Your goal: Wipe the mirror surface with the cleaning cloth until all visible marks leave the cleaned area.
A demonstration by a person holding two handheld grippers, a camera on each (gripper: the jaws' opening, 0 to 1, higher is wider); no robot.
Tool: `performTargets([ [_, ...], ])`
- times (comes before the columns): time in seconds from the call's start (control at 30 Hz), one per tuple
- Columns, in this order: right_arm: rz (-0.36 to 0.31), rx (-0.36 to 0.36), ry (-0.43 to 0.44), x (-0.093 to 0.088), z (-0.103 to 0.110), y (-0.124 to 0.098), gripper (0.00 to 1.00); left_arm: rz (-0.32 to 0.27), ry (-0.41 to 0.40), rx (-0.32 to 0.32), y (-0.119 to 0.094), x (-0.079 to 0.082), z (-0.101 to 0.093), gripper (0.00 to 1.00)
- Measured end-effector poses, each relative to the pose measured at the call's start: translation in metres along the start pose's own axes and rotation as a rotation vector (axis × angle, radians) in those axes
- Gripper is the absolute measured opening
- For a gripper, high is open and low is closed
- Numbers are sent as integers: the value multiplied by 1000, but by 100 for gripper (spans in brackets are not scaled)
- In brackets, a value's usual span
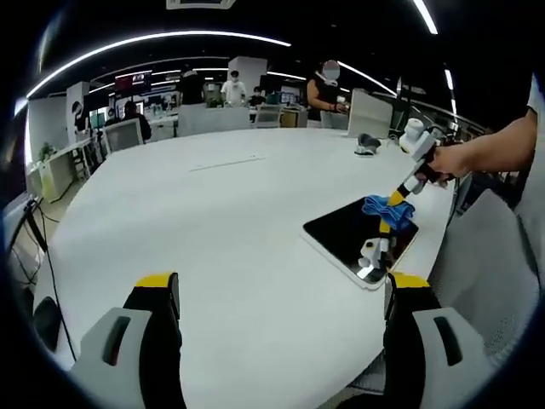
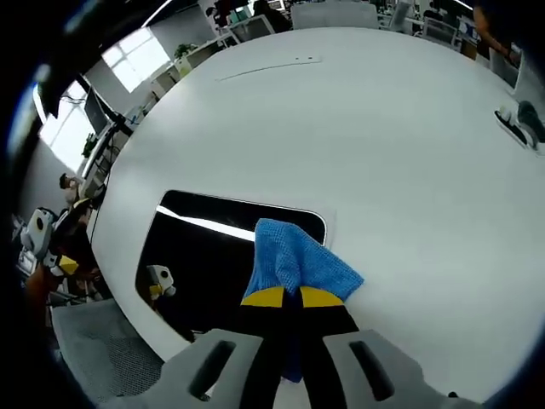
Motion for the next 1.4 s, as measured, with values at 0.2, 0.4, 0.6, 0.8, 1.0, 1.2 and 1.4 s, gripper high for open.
performTargets([
  [0.2, 9, 14, 32, -1, -1, 0, 0, 13, 0, -3, 8, -3, -2, 99],
  [0.4, -46, -35, 35, -3, 3, -2, 0, -12, 0, -4, 6, 5, 0, 99],
  [0.6, -26, -35, 25, -15, 6, -6, 0, -12, 8, -10, 5, 7, -5, 99],
  [0.8, -27, -45, 16, -24, 12, -9, 0, -11, 13, -16, 4, 7, -6, 99],
  [1.0, -38, -49, 21, -30, 12, -11, 0, -7, 12, -19, 3, 3, -6, 99],
  [1.2, -14, -38, 28, -40, 17, -13, 0, -9, 4, -17, 3, 3, -6, 99],
  [1.4, 7, -31, 50, -48, 21, -16, 0, -10, 2, -26, 6, 1, -8, 99],
])
Point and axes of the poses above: the point that each gripper's makers call its tool centre point, and the gripper's own axes: y roughly forward along the fingers, z roughly to its left, x roughly out of its top, the point moved 2 cm from there along -y, roughly backward along the fingers, and after that the axes turned 6 degrees about y, right-handed, at the moved point
